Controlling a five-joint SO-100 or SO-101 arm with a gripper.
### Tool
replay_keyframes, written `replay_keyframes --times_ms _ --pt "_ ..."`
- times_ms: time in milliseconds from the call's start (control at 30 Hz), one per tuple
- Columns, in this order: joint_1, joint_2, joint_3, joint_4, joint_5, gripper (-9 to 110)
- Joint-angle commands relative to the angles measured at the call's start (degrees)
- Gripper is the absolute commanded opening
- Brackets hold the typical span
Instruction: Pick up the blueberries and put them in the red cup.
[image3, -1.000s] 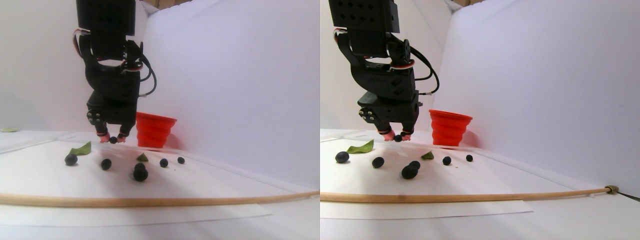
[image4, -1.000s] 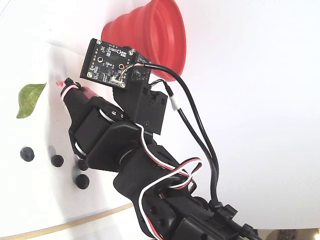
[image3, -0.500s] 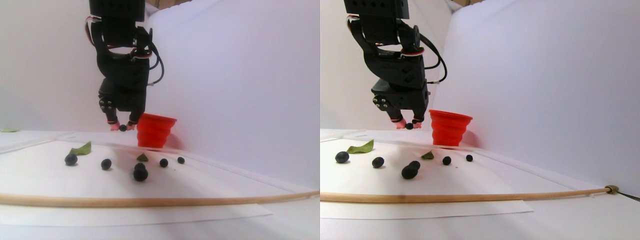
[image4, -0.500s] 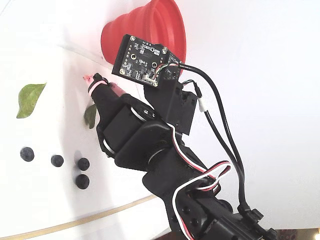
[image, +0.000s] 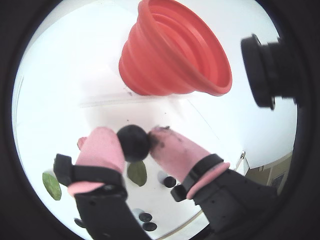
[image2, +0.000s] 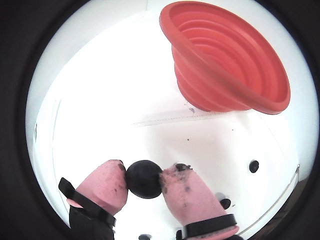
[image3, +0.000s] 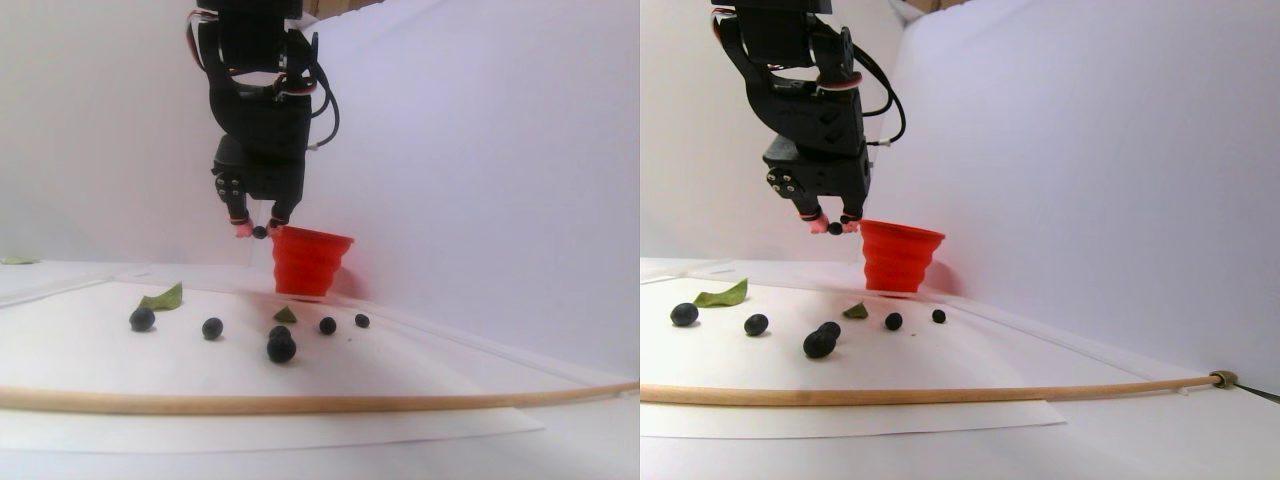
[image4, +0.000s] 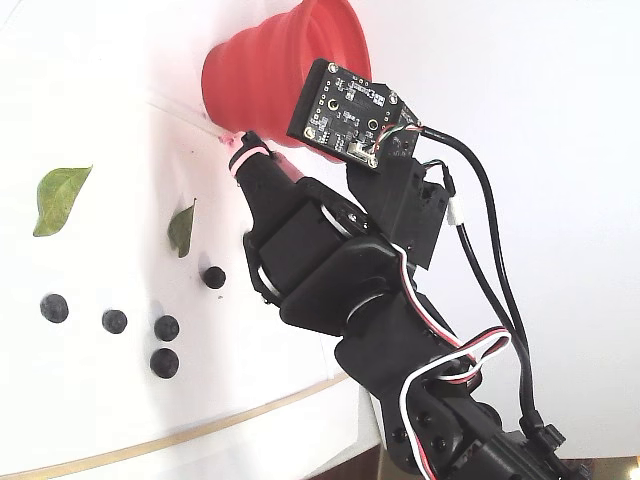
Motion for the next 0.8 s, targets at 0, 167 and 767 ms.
replay_keyframes --times_ms 0,167,767 --pt "2.20 9.40 -1.14 0.44 -0.62 11" --pt "3.16 9.93 -2.90 1.67 -0.88 12" --pt "5.36 11.16 -8.09 4.13 -1.14 12"
